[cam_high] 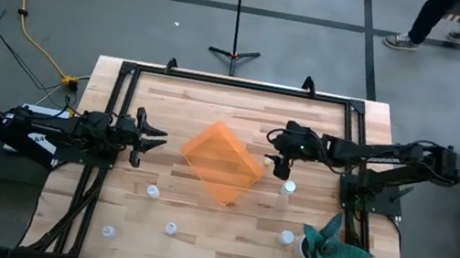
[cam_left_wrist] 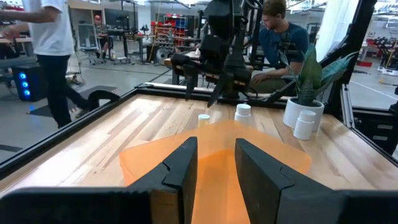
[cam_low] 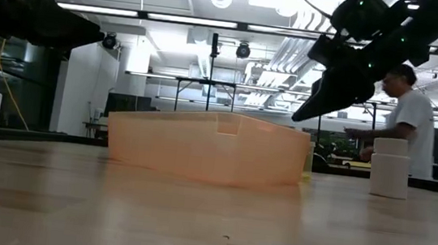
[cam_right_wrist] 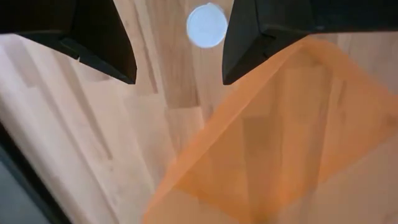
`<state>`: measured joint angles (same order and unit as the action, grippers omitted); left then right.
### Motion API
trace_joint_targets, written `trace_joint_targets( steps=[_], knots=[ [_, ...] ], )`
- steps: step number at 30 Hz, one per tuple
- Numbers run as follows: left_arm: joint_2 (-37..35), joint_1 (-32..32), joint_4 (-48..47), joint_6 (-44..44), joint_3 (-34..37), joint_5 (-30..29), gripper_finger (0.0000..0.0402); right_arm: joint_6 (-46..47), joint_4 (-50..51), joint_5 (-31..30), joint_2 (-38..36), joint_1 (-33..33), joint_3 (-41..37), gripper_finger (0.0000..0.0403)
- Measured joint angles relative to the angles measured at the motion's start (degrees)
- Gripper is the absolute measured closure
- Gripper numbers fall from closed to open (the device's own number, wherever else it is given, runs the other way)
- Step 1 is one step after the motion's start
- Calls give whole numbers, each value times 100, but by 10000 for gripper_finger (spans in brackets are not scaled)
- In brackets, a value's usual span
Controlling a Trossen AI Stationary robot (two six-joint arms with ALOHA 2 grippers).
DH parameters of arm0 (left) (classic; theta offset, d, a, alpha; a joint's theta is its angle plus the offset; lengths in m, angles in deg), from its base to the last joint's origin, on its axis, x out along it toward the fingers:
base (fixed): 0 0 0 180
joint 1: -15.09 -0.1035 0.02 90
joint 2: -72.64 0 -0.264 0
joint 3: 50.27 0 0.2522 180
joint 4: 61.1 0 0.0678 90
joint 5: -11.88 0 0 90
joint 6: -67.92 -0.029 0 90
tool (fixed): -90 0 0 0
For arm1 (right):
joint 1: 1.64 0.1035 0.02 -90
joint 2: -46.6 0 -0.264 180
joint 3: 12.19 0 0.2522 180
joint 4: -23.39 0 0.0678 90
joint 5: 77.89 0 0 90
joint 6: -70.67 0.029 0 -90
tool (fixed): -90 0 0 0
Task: Pick and place pill bottles into a basket
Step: Put the yellow pill bottle into the orange bin
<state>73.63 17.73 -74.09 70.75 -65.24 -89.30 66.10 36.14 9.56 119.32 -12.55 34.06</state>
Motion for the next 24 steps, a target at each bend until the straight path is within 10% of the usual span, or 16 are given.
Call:
trace_joint_targets(
  steps=[24],
  knots=[
    [-2,-1,0,-105,0,-9,259,142,185,166,797,0,4,180]
  ],
)
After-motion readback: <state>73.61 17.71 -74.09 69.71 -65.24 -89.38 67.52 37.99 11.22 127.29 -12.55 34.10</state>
